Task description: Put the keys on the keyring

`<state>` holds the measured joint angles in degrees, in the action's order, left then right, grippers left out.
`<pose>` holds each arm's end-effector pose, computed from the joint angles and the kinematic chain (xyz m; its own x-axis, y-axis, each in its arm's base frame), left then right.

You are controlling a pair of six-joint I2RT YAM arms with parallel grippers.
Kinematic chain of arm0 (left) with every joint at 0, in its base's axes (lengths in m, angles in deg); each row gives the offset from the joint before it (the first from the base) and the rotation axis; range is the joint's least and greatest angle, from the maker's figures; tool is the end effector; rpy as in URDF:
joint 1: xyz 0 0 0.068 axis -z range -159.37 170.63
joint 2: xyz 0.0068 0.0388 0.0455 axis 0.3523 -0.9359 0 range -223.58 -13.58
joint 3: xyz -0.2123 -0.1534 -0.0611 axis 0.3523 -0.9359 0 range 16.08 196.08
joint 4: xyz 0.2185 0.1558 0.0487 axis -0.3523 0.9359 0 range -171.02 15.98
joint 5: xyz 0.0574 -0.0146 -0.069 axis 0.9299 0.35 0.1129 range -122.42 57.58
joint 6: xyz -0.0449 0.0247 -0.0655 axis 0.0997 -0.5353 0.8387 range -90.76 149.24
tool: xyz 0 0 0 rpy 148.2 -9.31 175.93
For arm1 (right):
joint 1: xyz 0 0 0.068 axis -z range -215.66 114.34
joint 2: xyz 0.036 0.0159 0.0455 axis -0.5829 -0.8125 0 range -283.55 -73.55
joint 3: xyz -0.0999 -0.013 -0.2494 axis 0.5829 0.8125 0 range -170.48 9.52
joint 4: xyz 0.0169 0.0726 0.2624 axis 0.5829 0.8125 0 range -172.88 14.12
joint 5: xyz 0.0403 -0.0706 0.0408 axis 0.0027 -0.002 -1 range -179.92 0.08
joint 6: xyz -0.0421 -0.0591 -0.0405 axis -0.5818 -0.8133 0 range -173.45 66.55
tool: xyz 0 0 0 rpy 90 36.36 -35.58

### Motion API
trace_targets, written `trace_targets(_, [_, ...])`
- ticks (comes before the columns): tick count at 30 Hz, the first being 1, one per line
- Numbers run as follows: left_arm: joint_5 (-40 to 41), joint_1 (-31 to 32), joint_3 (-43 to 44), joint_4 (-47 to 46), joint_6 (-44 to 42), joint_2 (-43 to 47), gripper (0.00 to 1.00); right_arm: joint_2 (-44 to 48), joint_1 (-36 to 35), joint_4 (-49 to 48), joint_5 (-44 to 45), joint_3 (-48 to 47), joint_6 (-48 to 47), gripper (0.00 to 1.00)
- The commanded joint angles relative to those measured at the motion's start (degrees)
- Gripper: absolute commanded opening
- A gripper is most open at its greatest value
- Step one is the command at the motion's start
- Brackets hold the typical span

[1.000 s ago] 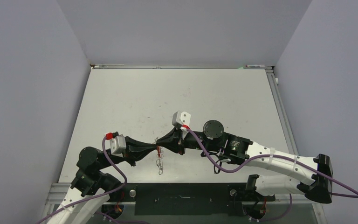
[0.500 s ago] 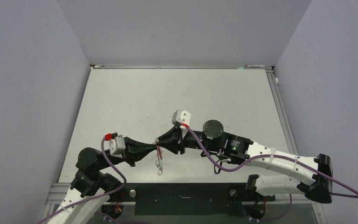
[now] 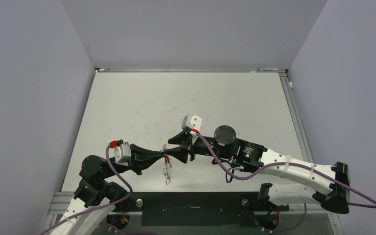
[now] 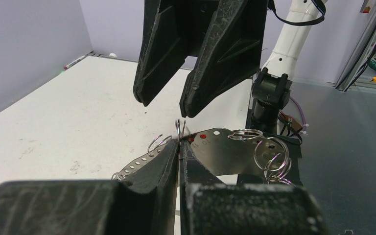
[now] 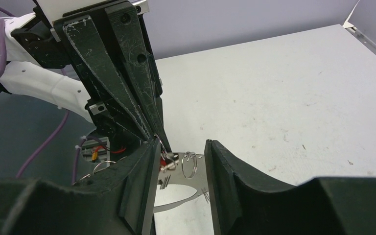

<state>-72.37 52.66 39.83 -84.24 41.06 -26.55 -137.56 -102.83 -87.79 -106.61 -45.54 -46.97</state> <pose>0.0887 -0.1104 0.3101 0.0093 -0.1909 -0.9816 0.9570 0.2865 -0.0466 0.1019 0.2961 0.3565 -0.1392 -0.0524 -0.9889 -0.9846 0.1142 0.1326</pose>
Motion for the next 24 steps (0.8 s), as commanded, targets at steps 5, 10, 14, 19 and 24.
trace_targets(5, [-0.58,-0.48,0.6,-3.02,0.4,0.49,0.0,3.24,0.15,-0.54,1.54,-2.59,-1.03,0.43])
trace_targets(10, [-0.71,-0.58,0.6,-3.02,0.4,0.49,0.0,3.64,0.15,0.01,2.17,-2.38,-1.31,0.43])
trace_targets(14, [-0.71,-0.57,0.6,-3.02,0.4,0.55,0.0,3.93,0.16,-0.5,1.72,-1.54,-2.0,0.43])
trace_targets(19, [-0.8,-0.65,0.51,-3.02,0.4,1.3,0.0,5.2,0.15,-3.82,0.44,1.45,-4.45,0.42])
trace_targets(24, [-1.16,-0.65,0.42,-3.22,0.55,1.72,0.0,8.7,0.19,-10.14,-2.48,8.11,-11.13,0.42])
